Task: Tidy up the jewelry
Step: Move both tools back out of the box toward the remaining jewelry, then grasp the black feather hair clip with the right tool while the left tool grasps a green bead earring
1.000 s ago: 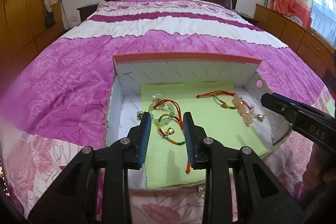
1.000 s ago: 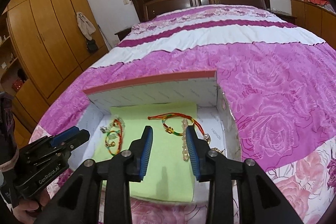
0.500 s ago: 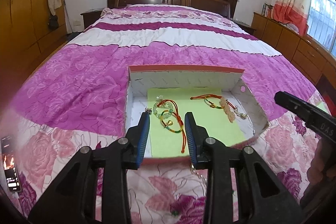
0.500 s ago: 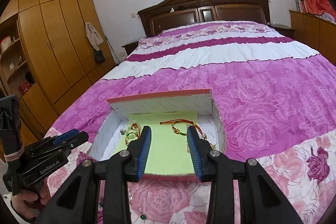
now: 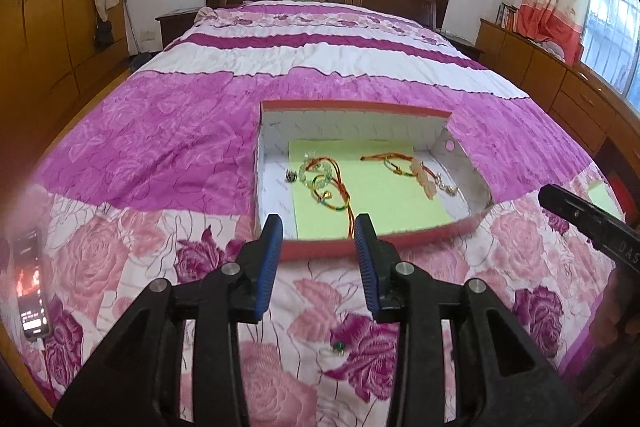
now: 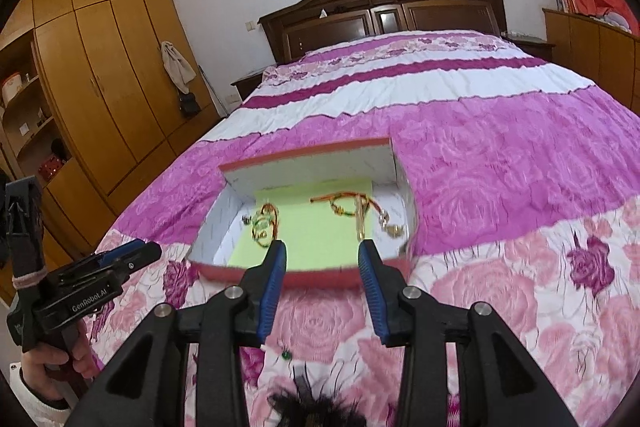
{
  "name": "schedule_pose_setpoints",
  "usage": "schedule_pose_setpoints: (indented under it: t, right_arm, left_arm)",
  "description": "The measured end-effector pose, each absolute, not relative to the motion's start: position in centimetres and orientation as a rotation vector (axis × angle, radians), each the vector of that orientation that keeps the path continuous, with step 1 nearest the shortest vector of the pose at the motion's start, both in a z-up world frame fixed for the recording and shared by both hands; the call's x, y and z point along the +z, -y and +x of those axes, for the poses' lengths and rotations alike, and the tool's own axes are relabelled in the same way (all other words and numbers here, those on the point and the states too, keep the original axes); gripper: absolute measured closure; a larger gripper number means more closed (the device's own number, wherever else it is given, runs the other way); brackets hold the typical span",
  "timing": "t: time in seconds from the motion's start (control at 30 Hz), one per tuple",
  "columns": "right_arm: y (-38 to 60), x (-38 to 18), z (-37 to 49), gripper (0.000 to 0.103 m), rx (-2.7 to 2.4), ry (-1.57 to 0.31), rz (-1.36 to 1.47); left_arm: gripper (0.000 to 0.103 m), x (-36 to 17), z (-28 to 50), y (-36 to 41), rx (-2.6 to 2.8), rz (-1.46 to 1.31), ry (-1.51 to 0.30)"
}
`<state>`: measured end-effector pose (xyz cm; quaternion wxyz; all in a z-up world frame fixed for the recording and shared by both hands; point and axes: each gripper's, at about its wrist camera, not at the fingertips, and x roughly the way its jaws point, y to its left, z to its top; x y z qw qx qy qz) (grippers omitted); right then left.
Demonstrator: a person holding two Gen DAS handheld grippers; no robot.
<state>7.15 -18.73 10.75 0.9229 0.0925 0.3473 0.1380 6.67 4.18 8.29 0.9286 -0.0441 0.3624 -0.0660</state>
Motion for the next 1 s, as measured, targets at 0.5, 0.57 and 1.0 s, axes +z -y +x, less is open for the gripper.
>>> schedule_pose_setpoints:
  t: [0.5, 0.57, 1.0]
  right_arm:
    - [19.2, 7.0, 3.7, 0.057, 0.272, -0.813, 0.190]
    - [19.2, 6.5, 3.4, 0.057, 0.272, -0.831, 0.190]
    - [19.1, 3.6, 2.2, 0.042, 0.247, -0.933, 0.257]
  left_arm:
    - [0.072, 4.9, 4.9, -3.7, -0.167, -0.101, -0.849]
    - [0.072, 4.5, 4.8, -3.5, -0.173, -0.098, -0.859]
    - [0.072, 1.7, 4.5, -2.1, -0.205, -0.069, -0.930]
